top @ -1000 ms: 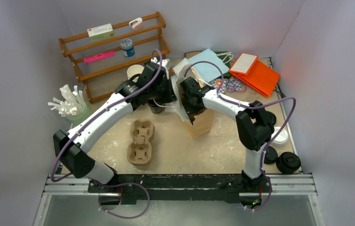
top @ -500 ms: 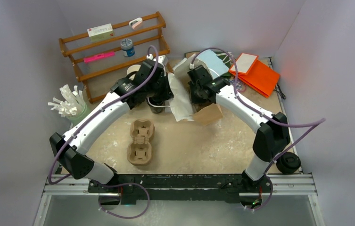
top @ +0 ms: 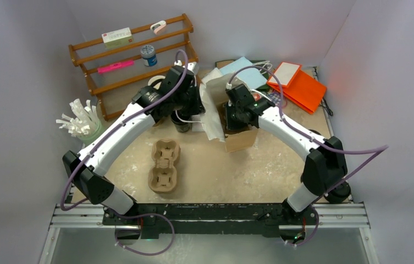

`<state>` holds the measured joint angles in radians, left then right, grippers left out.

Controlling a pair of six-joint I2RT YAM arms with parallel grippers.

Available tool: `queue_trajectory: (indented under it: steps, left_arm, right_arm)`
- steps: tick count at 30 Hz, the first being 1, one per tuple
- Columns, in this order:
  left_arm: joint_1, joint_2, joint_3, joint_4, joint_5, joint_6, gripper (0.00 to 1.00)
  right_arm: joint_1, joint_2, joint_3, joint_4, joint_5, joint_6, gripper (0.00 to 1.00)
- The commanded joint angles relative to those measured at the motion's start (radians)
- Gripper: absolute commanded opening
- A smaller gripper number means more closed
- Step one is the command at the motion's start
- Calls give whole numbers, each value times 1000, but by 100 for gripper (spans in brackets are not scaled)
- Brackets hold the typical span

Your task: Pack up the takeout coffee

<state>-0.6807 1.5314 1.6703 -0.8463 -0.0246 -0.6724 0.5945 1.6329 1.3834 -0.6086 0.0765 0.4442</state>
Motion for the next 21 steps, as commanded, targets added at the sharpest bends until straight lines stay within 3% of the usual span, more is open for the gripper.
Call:
queue_trajectory:
  steps: [1, 14, 18, 21]
  left_arm:
    - [4, 24, -1, 12, 41, -27, 0]
    - [5, 153, 156, -219, -67, 0, 0]
    - [6, 141, 156, -198, -55, 25, 0]
    - [5, 134, 151, -170, -42, 53, 0]
  right_arm:
    - [-7, -115, -73, 76, -135, 40, 19]
    - [-10, -248, -10, 64, -250, 112, 20]
    - [-23, -252, 81, 59, -260, 129, 21]
    - [-31, -228, 191, 33, -265, 131, 28]
